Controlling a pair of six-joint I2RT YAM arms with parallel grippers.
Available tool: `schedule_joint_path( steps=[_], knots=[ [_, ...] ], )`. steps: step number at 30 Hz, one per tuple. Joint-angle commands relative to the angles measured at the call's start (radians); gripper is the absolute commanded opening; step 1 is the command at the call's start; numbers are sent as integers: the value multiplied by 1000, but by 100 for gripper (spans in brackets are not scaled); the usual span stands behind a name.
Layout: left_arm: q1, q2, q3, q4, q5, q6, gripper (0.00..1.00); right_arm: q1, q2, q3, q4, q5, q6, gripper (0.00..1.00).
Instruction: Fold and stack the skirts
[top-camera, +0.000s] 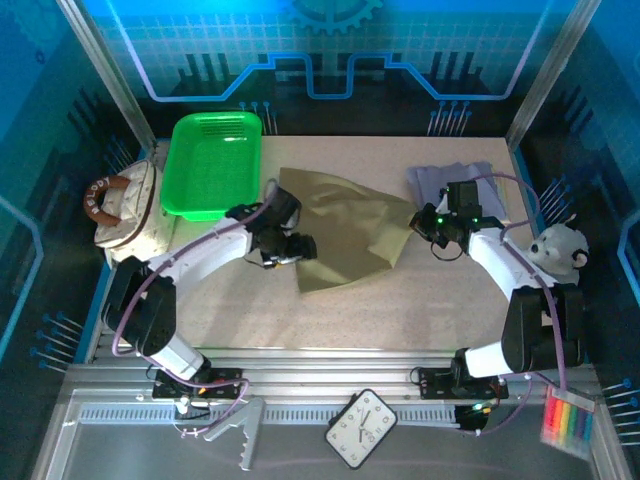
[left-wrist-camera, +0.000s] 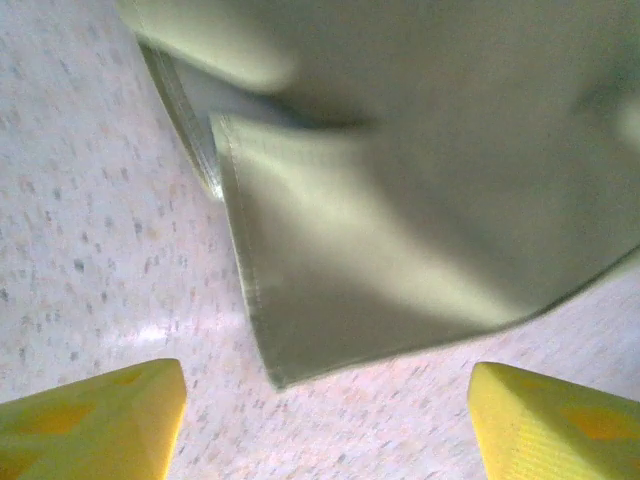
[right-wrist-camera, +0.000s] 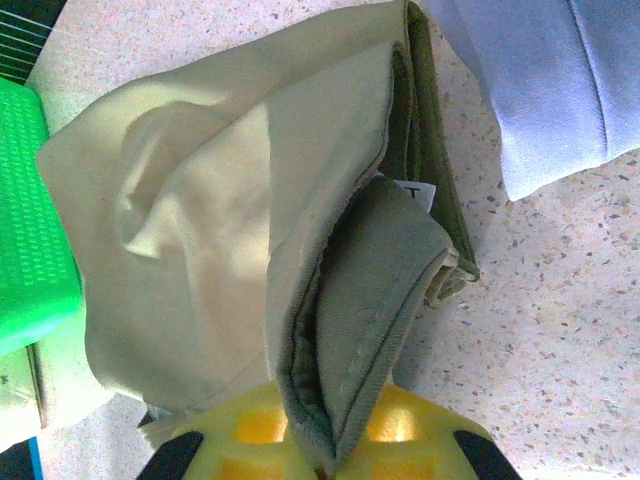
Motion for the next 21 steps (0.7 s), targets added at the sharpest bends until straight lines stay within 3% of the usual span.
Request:
schedule_joint_path(
  steps=[1,6,12,21],
  knots=[
    [-105,5,31,-134,-198,256,66,12,12,32,-34,-1,-20,0],
    [-225,132,89,-200,-297,437,52,11,12,35,-29,-1,-22,0],
    [-260,234,130,-204,-306,561,51,11,9,35,-34,1,-30,0],
    [-271,299,132,-132,-301,591,52,11,5,32,-38,2,-31,0]
  ],
)
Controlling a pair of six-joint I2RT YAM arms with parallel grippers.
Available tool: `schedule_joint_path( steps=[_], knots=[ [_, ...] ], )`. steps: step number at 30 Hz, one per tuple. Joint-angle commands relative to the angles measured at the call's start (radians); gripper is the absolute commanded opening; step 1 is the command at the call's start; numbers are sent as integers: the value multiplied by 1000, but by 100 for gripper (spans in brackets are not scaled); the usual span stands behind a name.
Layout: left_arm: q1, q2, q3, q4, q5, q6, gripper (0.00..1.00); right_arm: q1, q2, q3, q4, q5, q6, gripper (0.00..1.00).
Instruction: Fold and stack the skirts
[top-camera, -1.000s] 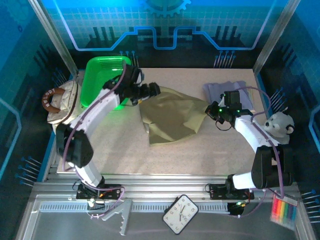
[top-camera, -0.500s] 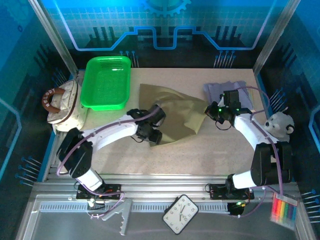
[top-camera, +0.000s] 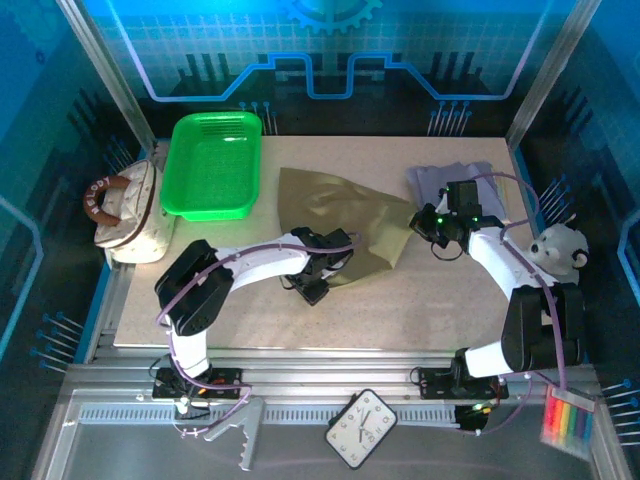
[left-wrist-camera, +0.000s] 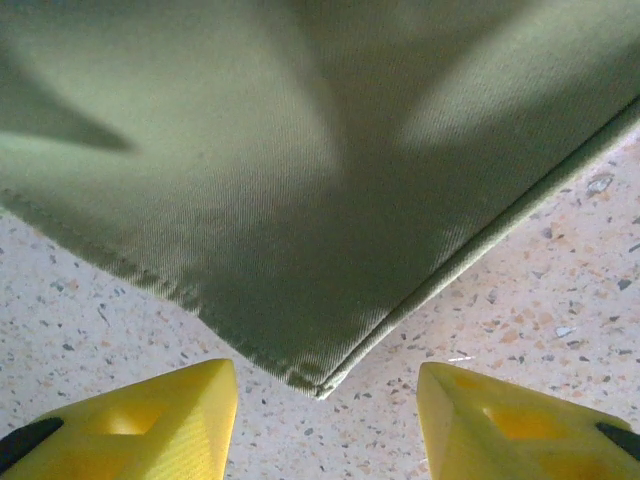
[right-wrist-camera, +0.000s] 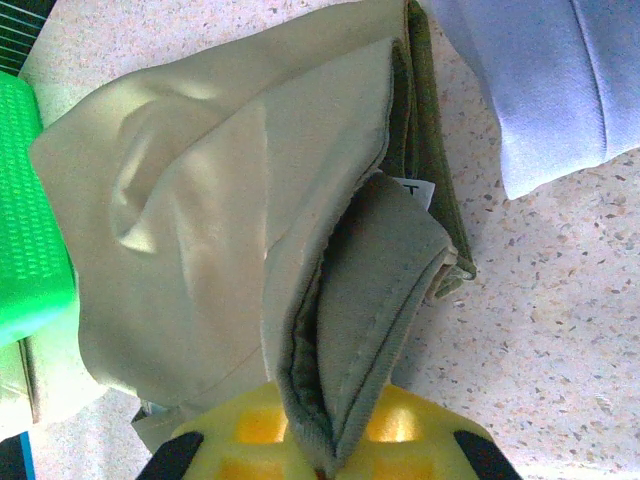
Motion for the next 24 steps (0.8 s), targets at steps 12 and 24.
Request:
schedule_joint_path(
  steps=[12,24],
  knots=[
    [-8,53,-12,91,-26,63,28,10,-9,19,-33,2,-14,0],
    [4,-99,-118,123,0,-37,0,-64,-26,-92,-60,-69,21,41]
  ],
)
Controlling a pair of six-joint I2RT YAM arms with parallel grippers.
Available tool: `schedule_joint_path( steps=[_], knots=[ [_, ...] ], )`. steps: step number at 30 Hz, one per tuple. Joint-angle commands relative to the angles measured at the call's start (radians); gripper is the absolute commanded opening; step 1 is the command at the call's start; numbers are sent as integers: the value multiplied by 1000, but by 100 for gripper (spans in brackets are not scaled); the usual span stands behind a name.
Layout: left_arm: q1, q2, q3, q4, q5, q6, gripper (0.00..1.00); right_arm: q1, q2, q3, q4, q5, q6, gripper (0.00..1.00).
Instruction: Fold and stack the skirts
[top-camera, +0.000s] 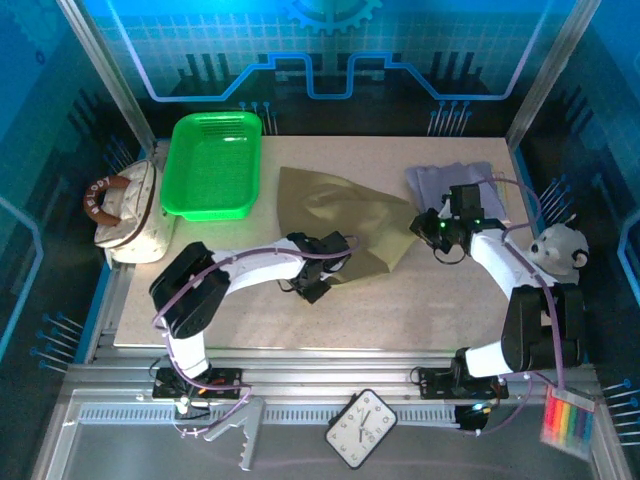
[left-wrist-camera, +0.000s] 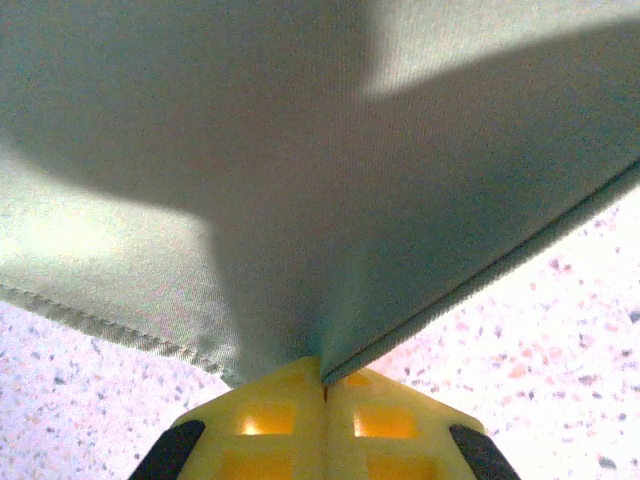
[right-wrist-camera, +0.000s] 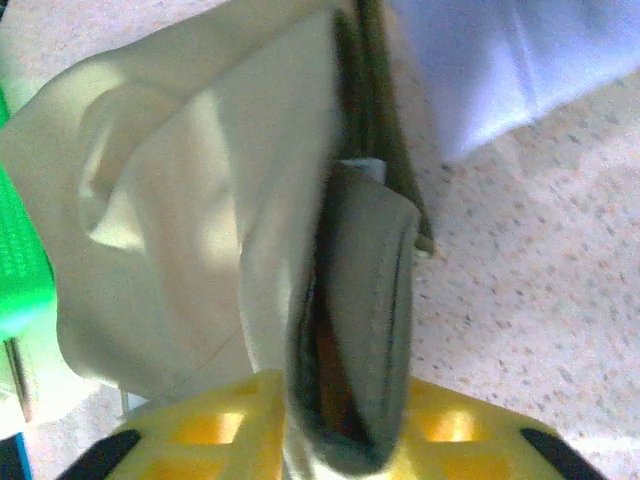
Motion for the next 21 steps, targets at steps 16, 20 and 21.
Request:
schedule_joint_path(
  steps=[16,20,21],
  knots=[
    [4,-71,-46,38,-4,-26,0,-166,-17,-122,-46,-117,91,58],
    [5,-69,-44,38,-6,-24,0,-165,5,-78,-51,-129,73,51],
    [4,-68,-43,40,-6,-23,0,-165,10,-71,-55,-127,69,49]
  ],
)
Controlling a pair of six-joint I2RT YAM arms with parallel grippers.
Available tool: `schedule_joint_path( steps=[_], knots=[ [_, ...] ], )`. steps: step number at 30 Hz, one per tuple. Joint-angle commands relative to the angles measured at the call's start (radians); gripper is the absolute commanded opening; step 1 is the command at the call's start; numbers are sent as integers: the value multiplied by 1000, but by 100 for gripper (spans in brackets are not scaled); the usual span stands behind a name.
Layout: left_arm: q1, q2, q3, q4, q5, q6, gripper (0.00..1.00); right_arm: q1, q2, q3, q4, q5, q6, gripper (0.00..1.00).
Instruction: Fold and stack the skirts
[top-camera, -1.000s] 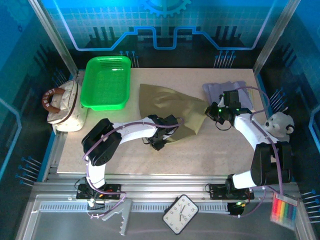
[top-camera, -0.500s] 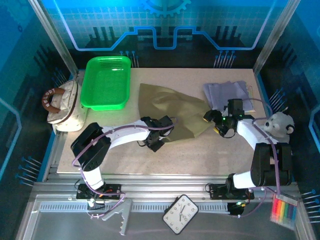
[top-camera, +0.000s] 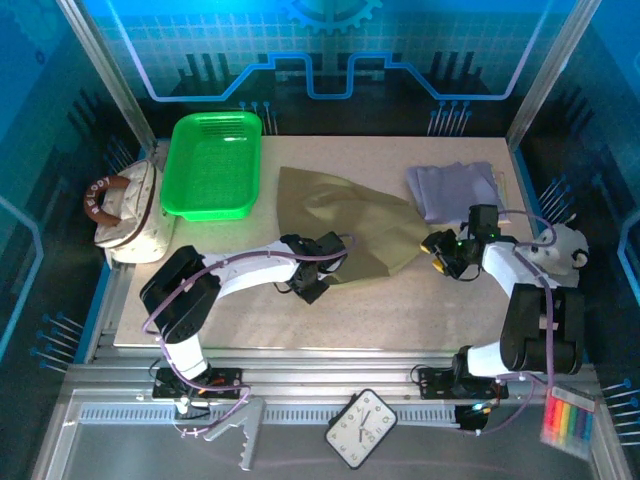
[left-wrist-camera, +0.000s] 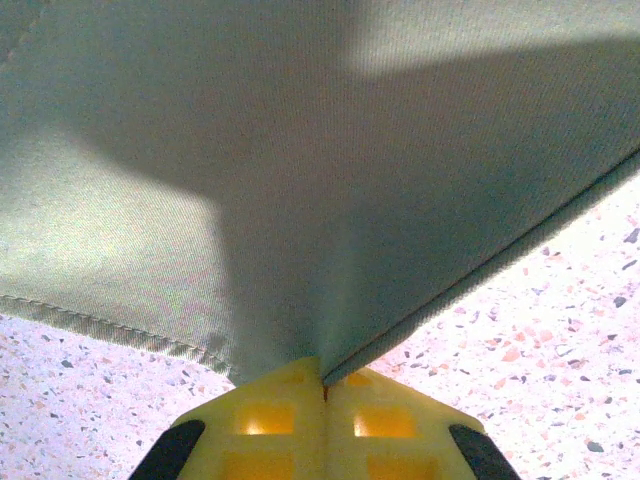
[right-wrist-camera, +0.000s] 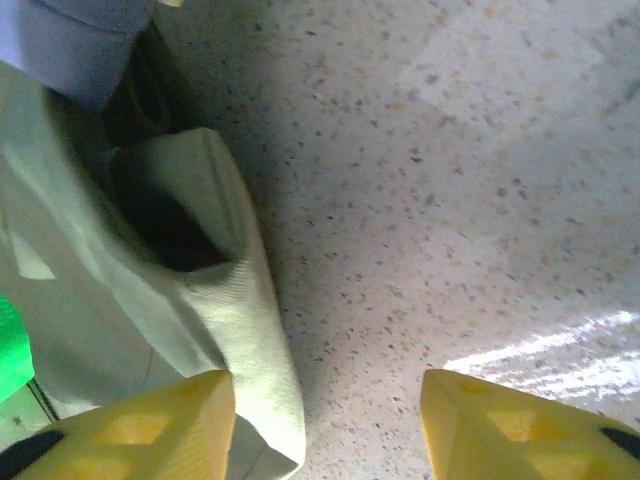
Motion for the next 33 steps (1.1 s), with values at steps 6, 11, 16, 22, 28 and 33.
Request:
schedule_joint_path(
  steps=[6,11,16,22,28,33],
  knots=[
    [3,-29,-11,8,-7,-7,0,-9,47,83,1,-25,-25,40],
    [4,-29,-11,5,-9,-10,0,-9,79,109,-17,4,-48,32],
    [3,-29,-11,4,-9,-12,0,-8,91,130,-20,18,-57,25],
    [3,-45,-10,7,-22,-15,0,-9,117,154,-8,42,-87,14],
    [48,-225,-35,0,-113,-47,0,-11,25,187,-4,38,-98,0],
    [166,-482,-1,11,-176,-66,0,-13,-276,238,-45,109,-39,0]
  ],
)
